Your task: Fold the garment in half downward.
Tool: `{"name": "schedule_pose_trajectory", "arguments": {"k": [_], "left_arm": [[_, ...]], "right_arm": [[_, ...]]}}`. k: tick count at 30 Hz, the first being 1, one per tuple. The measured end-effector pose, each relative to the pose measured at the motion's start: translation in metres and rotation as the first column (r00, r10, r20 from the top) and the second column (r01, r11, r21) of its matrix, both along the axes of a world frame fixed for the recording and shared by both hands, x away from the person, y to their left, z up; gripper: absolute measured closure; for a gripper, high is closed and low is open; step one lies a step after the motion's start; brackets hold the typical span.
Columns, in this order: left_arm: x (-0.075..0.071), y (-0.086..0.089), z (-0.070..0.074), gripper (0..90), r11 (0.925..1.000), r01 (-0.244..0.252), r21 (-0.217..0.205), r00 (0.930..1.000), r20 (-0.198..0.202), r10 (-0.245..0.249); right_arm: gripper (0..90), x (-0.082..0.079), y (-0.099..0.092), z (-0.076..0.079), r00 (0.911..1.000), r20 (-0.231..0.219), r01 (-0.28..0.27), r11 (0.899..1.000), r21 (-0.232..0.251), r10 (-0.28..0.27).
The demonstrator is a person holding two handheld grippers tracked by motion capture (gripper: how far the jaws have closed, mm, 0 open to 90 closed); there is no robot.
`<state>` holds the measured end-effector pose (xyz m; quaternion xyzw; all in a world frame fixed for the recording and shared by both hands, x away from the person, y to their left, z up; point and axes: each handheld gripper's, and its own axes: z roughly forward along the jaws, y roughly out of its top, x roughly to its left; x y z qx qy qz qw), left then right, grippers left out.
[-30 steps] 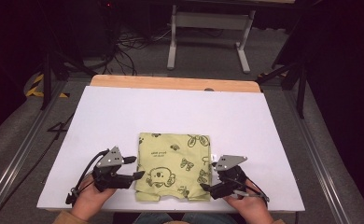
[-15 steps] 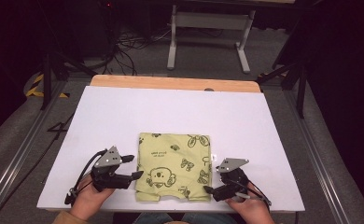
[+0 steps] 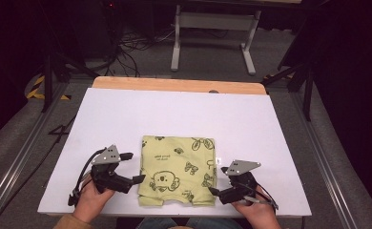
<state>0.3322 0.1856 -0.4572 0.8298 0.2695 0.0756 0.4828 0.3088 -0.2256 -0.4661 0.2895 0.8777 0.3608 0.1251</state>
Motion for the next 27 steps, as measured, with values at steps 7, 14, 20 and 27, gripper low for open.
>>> {"name": "schedule_pose_trajectory", "arguments": {"k": [7, 14, 20, 27], "left_arm": [[0.015, 0.001, 0.007, 2.0, 0.9997, -0.023, -0.001, 0.9995, 0.022, 0.023], [0.031, 0.000, 0.018, 2.3, 0.9970, -0.066, -0.040, 0.9965, 0.048, 0.068], [0.052, -0.008, 0.028, 2.7, 0.9943, -0.104, -0.024, 0.9923, 0.064, 0.106], [0.079, -0.014, 0.030, 1.8, 0.9897, -0.142, -0.018, 0.9899, 0.006, 0.142]], "right_arm": [[15.6, 0.004, 0.007, 0.011, 0.9989, 0.040, -0.027, 0.999, 0.033, 0.026], [16.1, 0.012, 0.009, 0.015, 0.9984, 0.046, -0.035, 0.997, 0.063, 0.032], [16.6, 0.015, 0.012, 0.020, 0.9973, 0.060, -0.048, 0.996, 0.081, 0.043], [18.4, 0.018, 0.020, 0.025, 0.9955, 0.070, -0.071, 0.993, 0.096, 0.065]]}}
